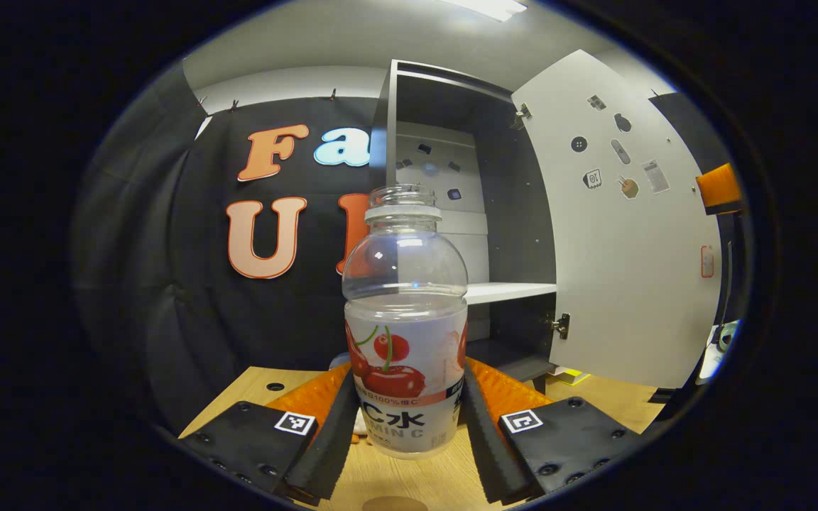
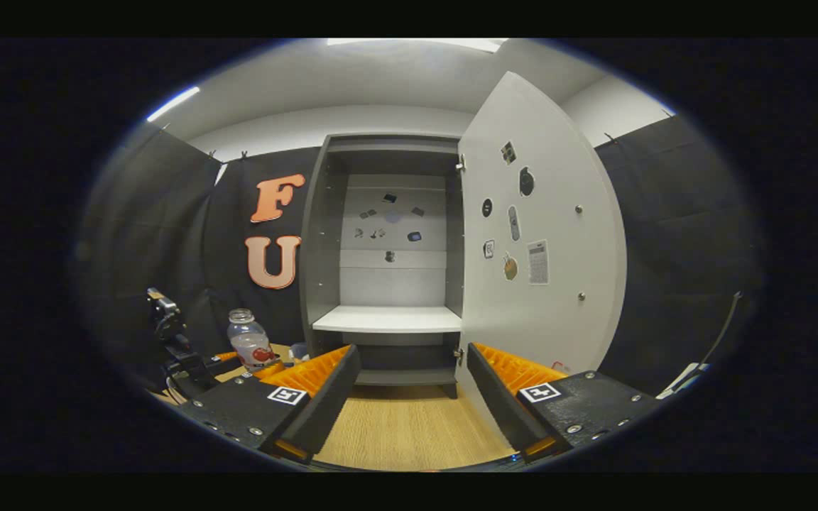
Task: Open the cabinet door with the right hand, grasp the bottle in the cabinet with the left hand and place it on the coaster, then close the cabinet door with the right hand.
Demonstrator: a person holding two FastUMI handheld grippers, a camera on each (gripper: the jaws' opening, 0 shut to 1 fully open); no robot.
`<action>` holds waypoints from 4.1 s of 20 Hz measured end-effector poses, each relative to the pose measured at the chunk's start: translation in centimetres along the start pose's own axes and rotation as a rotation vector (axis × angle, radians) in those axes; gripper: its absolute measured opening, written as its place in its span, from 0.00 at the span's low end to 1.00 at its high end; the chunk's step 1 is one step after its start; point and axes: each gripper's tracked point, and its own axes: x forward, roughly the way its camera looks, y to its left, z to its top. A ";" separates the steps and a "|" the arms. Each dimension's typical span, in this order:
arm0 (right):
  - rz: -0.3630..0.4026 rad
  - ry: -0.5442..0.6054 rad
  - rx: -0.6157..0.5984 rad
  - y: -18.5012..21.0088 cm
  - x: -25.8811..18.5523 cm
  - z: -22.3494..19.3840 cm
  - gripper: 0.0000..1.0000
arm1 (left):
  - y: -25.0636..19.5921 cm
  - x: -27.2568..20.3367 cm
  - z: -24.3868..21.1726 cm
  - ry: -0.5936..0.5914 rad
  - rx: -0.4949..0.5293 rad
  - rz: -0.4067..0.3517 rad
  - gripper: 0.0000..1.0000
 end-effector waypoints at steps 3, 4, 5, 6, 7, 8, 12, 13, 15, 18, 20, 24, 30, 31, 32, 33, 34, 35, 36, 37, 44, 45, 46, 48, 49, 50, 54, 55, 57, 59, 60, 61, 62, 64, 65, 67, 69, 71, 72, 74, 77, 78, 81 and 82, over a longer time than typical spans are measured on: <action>-0.046 0.010 -0.024 0.1 -0.2 -1.1 0.93 | 1.0 -0.6 -3.9 0.042 -0.037 -0.006 0.81; -0.065 0.017 -0.035 0.0 -0.4 -1.4 0.93 | 1.4 -0.8 -5.2 0.052 -0.042 -0.008 0.81; -0.083 0.023 -0.044 -0.1 -0.7 -1.6 0.93 | 1.6 -1.1 -6.6 0.069 -0.044 -0.008 0.80; -0.101 0.030 -0.051 -0.3 -0.8 -2.0 0.93 | 1.8 -1.2 -8.0 0.086 -0.050 -0.014 0.80; -0.114 0.041 -0.057 -0.5 -0.8 -2.4 0.93 | 2.1 -1.2 -9.1 0.106 -0.058 -0.015 0.81; -0.128 0.056 -0.062 -0.6 -0.9 -3.1 0.93 | 2.4 -1.4 -10.3 0.122 -0.069 -0.018 0.81; -0.174 0.095 -0.062 -1.1 -0.9 -5.0 0.93 | 3.7 -1.9 -14.0 0.166 -0.105 0.003 0.81; -0.177 0.107 -0.060 -1.1 -1.0 -5.6 0.93 | 3.9 -1.9 -14.9 0.179 -0.103 0.002 0.81; -0.186 0.133 -0.063 -1.2 -1.0 -6.6 0.93 | 3.8 -2.0 -16.5 0.206 -0.079 -0.001 0.81; -0.193 0.167 -0.050 -1.2 -1.1 -7.8 0.93 | 3.5 -2.2 -18.5 0.236 -0.067 -0.008 0.81; -0.197 0.184 -0.043 -1.2 -1.3 -8.4 0.93 | 3.2 -2.1 -19.7 0.256 -0.051 -0.014 0.81; -0.197 0.201 -0.049 -1.2 -1.4 -8.6 0.93 | 2.9 -2.2 -20.6 0.272 -0.032 -0.024 0.81; -0.184 0.207 -0.054 -0.6 -0.9 -8.6 0.93 | 2.8 -3.4 -20.8 0.297 -0.032 -0.004 0.81; -0.181 0.209 -0.055 -0.6 -0.8 -8.7 0.94 | 2.9 -3.6 -20.9 0.301 -0.035 -0.001 0.81; -0.178 0.210 -0.053 -0.5 -0.6 -8.8 0.94 | 2.8 -3.8 -20.9 0.304 -0.038 0.001 0.82; -0.174 0.212 -0.049 -0.5 -0.5 -8.8 0.94 | 2.7 -3.9 -20.8 0.303 -0.038 0.001 0.81; -0.171 0.213 -0.045 -0.3 -0.5 -8.9 0.89 | 2.6 -4.1 -20.9 0.306 -0.036 0.001 0.81; -0.167 0.215 -0.042 -0.2 -0.4 -8.9 0.89 | 2.6 -4.2 -20.8 0.307 -0.033 -0.001 0.81; -0.163 0.216 -0.041 -0.2 -0.3 -9.0 0.93 | 2.4 -4.3 -20.8 0.308 -0.031 -0.001 0.81; -0.159 0.215 -0.040 -0.1 -0.3 -8.9 0.93 | 2.4 -4.4 -20.9 0.308 -0.030 -0.002 0.81; -0.145 0.222 -0.039 0.1 -0.1 -9.1 0.93 | 2.3 -4.5 -20.9 0.306 -0.019 0.006 0.82; -0.143 0.222 -0.039 0.1 -0.1 -9.2 0.93 | 2.3 -4.5 -20.8 0.306 -0.021 0.007 0.83; -0.140 0.221 -0.038 0.1 0.1 -9.1 0.93 | 2.3 -4.6 -20.9 0.309 -0.023 0.008 0.83; -0.137 0.222 -0.040 0.2 0.2 -9.1 0.93 | 2.3 -4.5 -20.9 0.316 -0.025 0.009 0.83; -0.136 0.223 -0.041 0.2 0.2 -9.1 0.93 | 2.3 -4.5 -21.0 0.322 -0.029 0.008 0.84; -0.134 0.224 -0.040 0.3 0.3 -9.1 0.93 | 2.2 -4.4 -21.3 0.335 -0.033 0.007 0.84; -0.125 0.217 -0.037 0.5 0.4 -8.3 0.93 | 2.4 -4.2 -21.4 0.355 -0.062 0.022 0.86; -0.126 0.216 -0.048 0.4 0.2 -8.1 0.93 | 2.4 -4.0 -21.1 0.352 -0.072 0.026 0.88; -0.119 0.208 -0.065 0.5 0.0 -7.6 0.94 | 2.7 -3.6 -20.5 0.341 -0.071 0.034 0.94; -0.111 0.202 -0.076 0.7 0.1 -7.3 0.89 | 2.9 -3.0 -19.5 0.326 -0.049 0.040 0.94; -0.111 0.196 -0.083 0.7 0.2 -7.1 0.94 | 2.9 -2.7 -18.9 0.314 -0.043 0.040 0.94; -0.111 0.191 -0.088 0.7 0.3 -6.9 0.93 | 3.0 -2.4 -18.1 0.302 -0.041 0.043 0.94; -0.110 0.184 -0.088 0.7 0.4 -6.7 0.93 | 3.0 -2.1 -17.5 0.292 -0.043 0.045 0.94; -0.100 0.163 -0.077 0.9 0.6 -5.9 0.94 | 3.0 -1.7 -15.8 0.266 -0.049 0.053 0.94; -0.098 0.149 -0.073 0.8 0.7 -5.3 0.94 | 3.0 -1.6 -14.9 0.252 -0.052 0.056 0.94; -0.095 0.122 -0.067 0.7 0.7 -4.3 0.93 | 2.9 -1.3 -13.0 0.219 -0.048 0.059 0.94; -0.095 0.096 -0.060 0.3 0.7 -3.4 0.93 | 2.8 -1.0 -11.1 0.195 -0.032 0.056 0.94; -0.100 0.079 -0.054 -0.3 0.7 -2.9 0.93 | 2.6 -0.7 -9.3 0.177 -0.027 0.056 0.94; -0.099 0.071 -0.051 -0.5 0.6 -2.5 0.93 | 2.7 -0.7 -8.3 0.167 -0.026 0.061 0.94; -0.096 0.052 -0.039 -1.1 0.6 -1.6 0.93 | 2.6 -0.9 -6.4 0.153 -0.037 0.077 0.94; -0.092 0.018 -0.011 -2.1 0.0 0.0 0.97 | 3.3 -1.6 -3.5 0.145 -0.031 0.123 0.94; -0.091 0.009 -0.006 -2.4 -0.2 0.4 0.93 | 3.3 -2.0 -2.3 0.134 -0.026 0.136 0.94; -0.073 -0.007 -0.024 -3.1 -1.3 1.3 0.93 | 3.2 -2.7 1.3 0.100 -0.014 0.157 0.94; -0.066 -0.011 -0.030 -3.2 -1.7 1.6 0.89 | 3.0 -2.9 2.4 0.092 -0.011 0.164 0.94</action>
